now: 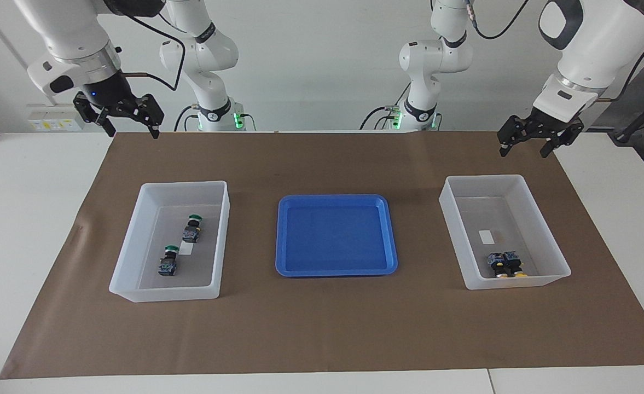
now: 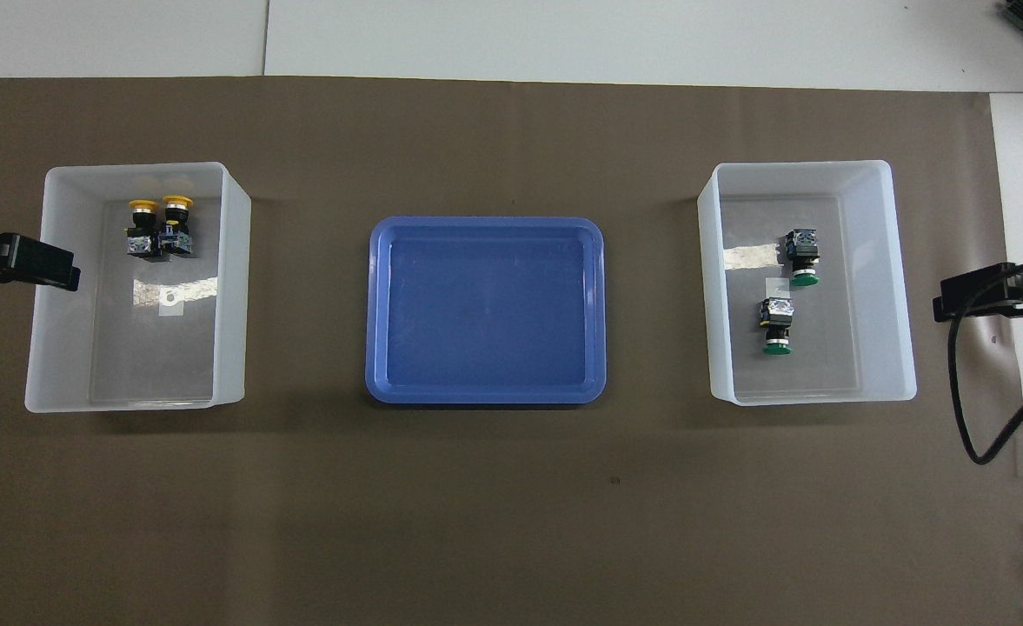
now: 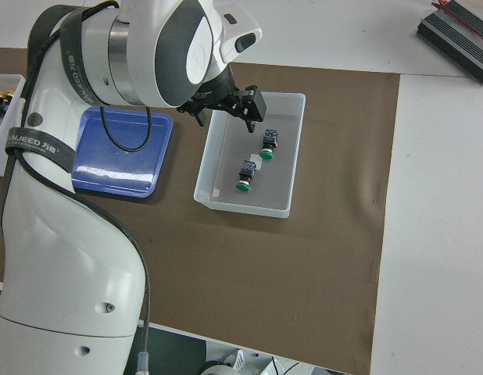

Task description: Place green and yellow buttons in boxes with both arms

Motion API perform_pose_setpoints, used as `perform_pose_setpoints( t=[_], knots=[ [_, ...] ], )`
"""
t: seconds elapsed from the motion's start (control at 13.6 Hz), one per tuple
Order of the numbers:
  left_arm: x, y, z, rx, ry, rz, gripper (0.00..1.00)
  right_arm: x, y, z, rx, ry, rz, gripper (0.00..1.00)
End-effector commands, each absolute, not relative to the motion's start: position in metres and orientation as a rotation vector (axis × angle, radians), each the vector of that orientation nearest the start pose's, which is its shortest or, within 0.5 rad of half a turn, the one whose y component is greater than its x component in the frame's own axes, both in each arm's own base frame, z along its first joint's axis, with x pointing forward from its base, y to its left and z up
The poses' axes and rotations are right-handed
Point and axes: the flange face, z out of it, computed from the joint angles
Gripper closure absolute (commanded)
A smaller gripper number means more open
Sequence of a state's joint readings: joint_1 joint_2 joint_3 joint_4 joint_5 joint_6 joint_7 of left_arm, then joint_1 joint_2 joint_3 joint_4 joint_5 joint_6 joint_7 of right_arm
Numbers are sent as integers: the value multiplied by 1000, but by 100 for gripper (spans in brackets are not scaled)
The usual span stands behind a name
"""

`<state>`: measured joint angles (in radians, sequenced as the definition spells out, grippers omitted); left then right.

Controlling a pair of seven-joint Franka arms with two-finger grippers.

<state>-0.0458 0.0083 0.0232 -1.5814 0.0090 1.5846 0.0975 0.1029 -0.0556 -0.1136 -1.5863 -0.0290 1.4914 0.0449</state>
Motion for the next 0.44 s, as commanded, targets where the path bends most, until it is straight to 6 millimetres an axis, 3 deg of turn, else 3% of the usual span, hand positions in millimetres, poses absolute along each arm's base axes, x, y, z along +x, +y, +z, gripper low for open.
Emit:
perform_pose_setpoints(
  t=[0.0, 0.37],
  knots=[
    [546, -10, 617, -3122, 185, 25, 0, 523, -10, 641, -3147, 92, 37, 0],
    [546, -10, 617, -3122, 185, 27, 0, 521, -10, 641, -3145, 90, 54, 0]
  ],
)
